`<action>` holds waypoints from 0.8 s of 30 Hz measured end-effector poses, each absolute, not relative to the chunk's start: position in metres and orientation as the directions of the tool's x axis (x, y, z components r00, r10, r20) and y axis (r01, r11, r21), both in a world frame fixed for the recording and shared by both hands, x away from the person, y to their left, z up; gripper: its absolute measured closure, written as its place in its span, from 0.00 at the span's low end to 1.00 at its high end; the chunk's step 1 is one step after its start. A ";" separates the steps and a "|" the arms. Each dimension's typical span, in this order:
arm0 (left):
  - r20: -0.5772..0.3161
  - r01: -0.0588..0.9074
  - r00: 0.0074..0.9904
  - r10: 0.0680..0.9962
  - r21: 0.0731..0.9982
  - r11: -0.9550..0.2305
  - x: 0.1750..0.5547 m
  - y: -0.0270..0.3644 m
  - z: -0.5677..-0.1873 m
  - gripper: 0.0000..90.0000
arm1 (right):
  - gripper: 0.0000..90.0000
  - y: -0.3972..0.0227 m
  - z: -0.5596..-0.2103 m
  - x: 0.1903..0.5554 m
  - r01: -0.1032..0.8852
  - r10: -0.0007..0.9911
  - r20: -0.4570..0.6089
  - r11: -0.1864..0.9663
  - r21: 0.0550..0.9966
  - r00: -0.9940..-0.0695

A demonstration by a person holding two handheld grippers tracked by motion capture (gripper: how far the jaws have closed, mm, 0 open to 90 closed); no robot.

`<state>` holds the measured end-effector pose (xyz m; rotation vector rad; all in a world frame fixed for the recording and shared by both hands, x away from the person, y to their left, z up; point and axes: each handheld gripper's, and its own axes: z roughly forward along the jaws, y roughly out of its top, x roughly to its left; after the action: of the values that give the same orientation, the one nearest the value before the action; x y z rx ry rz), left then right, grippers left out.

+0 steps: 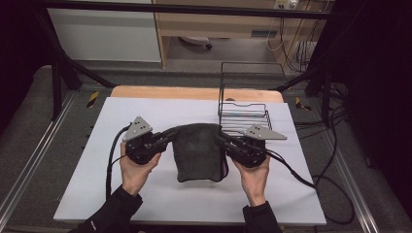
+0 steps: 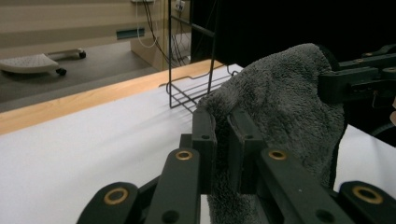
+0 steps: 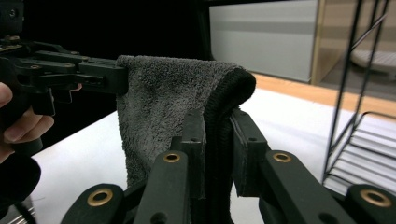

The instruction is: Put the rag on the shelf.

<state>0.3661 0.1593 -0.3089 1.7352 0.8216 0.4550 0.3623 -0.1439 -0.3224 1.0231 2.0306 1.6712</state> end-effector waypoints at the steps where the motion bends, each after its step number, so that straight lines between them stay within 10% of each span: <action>1: -0.099 0.291 0.686 0.721 0.945 -0.147 0.367 0.157 -0.307 0.91 | 0.87 -0.146 -0.320 0.362 0.315 0.699 0.187 0.057 0.948 -0.690; 24: -0.055 0.148 0.712 0.700 0.986 -0.073 0.377 0.094 -0.262 0.91 | 0.87 -0.188 -0.269 0.352 0.147 0.789 0.096 -0.008 0.989 -0.607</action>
<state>0.3773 0.0942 -0.2618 1.6083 0.7035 0.5239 0.3520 -0.1884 -0.2693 0.9678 1.7697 1.6595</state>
